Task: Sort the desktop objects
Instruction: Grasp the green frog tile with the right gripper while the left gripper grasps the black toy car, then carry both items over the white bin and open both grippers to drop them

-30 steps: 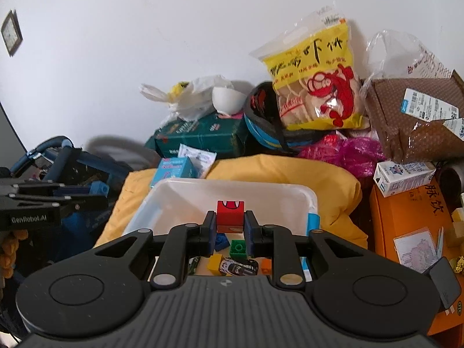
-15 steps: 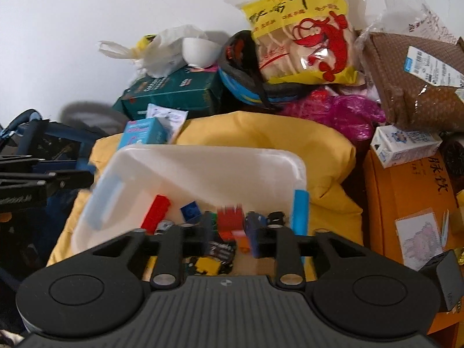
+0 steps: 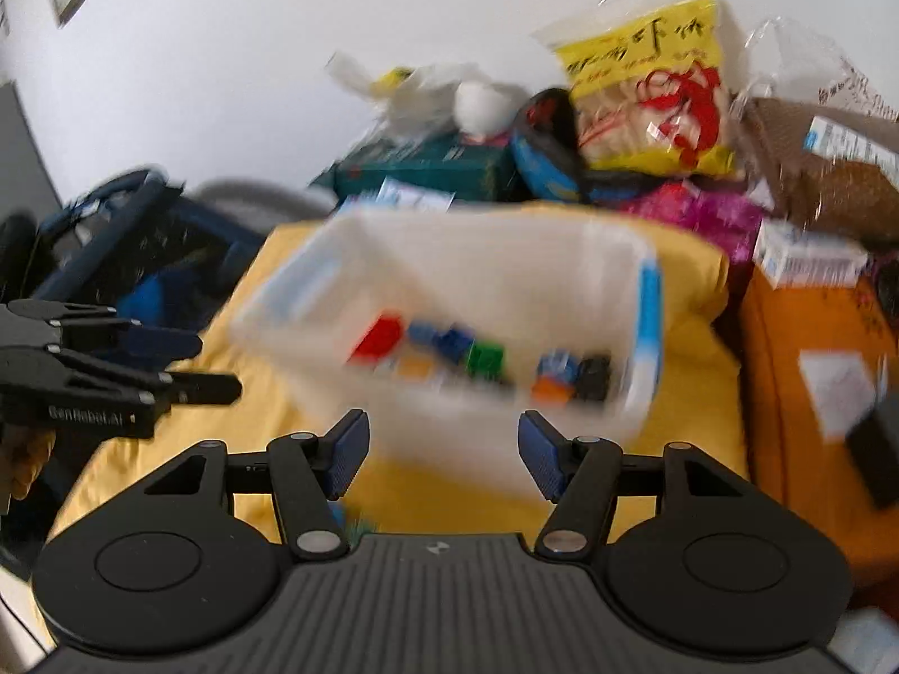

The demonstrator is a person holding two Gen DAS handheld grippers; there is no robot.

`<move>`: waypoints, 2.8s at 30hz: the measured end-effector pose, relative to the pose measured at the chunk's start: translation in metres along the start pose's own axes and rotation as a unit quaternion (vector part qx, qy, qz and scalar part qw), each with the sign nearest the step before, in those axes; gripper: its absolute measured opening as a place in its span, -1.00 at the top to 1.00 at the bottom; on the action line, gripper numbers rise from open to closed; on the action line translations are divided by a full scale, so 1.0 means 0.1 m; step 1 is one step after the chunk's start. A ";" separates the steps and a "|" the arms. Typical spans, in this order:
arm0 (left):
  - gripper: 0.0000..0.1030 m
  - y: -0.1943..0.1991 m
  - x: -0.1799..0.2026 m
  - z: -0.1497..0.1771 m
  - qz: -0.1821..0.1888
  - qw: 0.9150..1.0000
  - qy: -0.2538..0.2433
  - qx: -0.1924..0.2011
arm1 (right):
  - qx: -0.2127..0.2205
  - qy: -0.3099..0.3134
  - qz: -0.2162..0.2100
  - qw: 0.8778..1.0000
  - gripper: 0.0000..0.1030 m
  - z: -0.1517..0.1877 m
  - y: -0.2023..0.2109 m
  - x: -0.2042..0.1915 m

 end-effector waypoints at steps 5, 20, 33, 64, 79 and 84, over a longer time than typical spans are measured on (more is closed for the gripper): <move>-0.25 -0.34 0.21 0.74 0.014 0.997 0.001 -0.072 | -0.053 -0.015 0.006 0.998 -0.15 0.52 -0.18 -0.05; 0.04 -0.75 0.21 0.88 0.002 0.998 -0.018 -0.063 | -0.083 -0.014 0.008 0.996 -0.15 0.62 -0.49 -0.10; 0.04 -0.23 -0.15 0.95 0.003 0.999 0.018 -0.034 | -0.083 0.026 0.008 0.996 0.23 0.49 -1.13 -0.51; 0.03 0.31 0.16 -0.93 0.054 0.996 -0.020 0.068 | 0.058 -0.034 -0.005 0.998 0.43 -0.96 0.32 0.25; 0.03 -0.16 0.12 -1.48 0.046 0.999 -0.011 0.002 | -0.013 -0.065 0.006 0.998 0.43 -1.20 -0.12 0.59; 0.02 -0.30 0.12 -1.52 0.036 0.999 -0.012 -0.012 | -0.035 -0.057 0.016 0.998 0.39 -1.20 -0.31 0.57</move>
Point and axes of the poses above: each gripper's, at about its wrist camera, not at the fingertips, and y roughly against the way its jaws point, x to its right, z to its underside, the point moved 5 cm from there along -y, roughly the way its jaws point, and after that the axes turned 2 degrees about y, right-handed, at the moved point
